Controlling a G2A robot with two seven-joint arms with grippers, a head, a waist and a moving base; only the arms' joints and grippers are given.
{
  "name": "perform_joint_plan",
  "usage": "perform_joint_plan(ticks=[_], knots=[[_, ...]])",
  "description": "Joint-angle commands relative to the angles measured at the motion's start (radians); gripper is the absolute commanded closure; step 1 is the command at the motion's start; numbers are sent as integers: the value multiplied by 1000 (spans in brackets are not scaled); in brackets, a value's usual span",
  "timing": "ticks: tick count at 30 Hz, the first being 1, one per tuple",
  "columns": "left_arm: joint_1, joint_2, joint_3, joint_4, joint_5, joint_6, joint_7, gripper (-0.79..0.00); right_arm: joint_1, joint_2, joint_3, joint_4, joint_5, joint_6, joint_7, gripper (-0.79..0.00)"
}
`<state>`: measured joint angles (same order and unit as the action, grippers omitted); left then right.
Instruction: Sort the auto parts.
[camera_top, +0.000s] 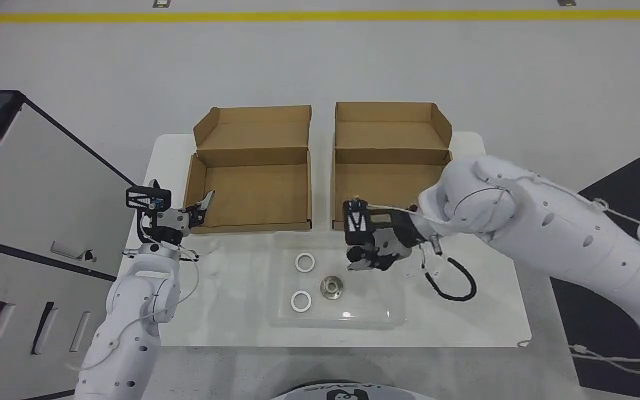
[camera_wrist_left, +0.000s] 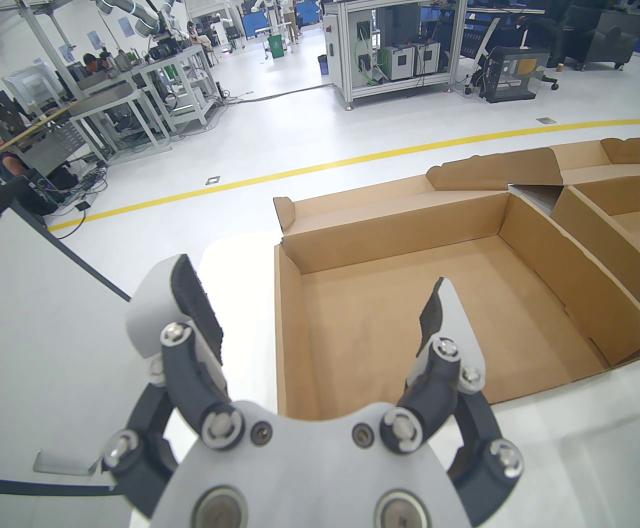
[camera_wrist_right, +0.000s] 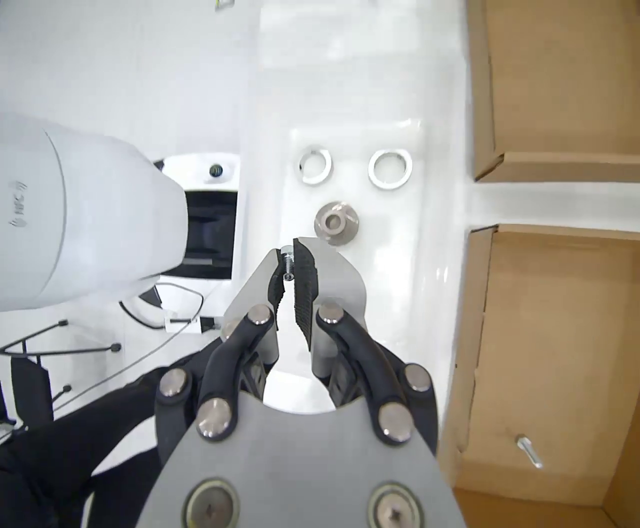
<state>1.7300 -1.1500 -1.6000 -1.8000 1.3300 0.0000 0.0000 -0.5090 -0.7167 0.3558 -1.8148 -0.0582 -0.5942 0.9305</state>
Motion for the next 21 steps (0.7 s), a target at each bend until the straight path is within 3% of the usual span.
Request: perform_joint_plan(ticks=[1, 2, 4, 9, 21], knots=[[0, 0, 0, 0, 0, 0, 0, -785, -64, 20, 16, -85, -123, 54, -174, 0], [0, 0, 0, 0, 0, 0, 0, -785, -50, 30, 36, -78, -111, -45, -138, 0], [0, 0, 0, 0, 0, 0, 0, -785, -55, 47, 73, -59, -26, -113, -138, 0], [0, 0, 0, 0, 0, 0, 0, -785, -107, 82, 139, -62, 57, -160, -176, 0], [0, 0, 0, 0, 0, 0, 0, -785, -212, 133, 260, -87, 62, -195, -234, 0]])
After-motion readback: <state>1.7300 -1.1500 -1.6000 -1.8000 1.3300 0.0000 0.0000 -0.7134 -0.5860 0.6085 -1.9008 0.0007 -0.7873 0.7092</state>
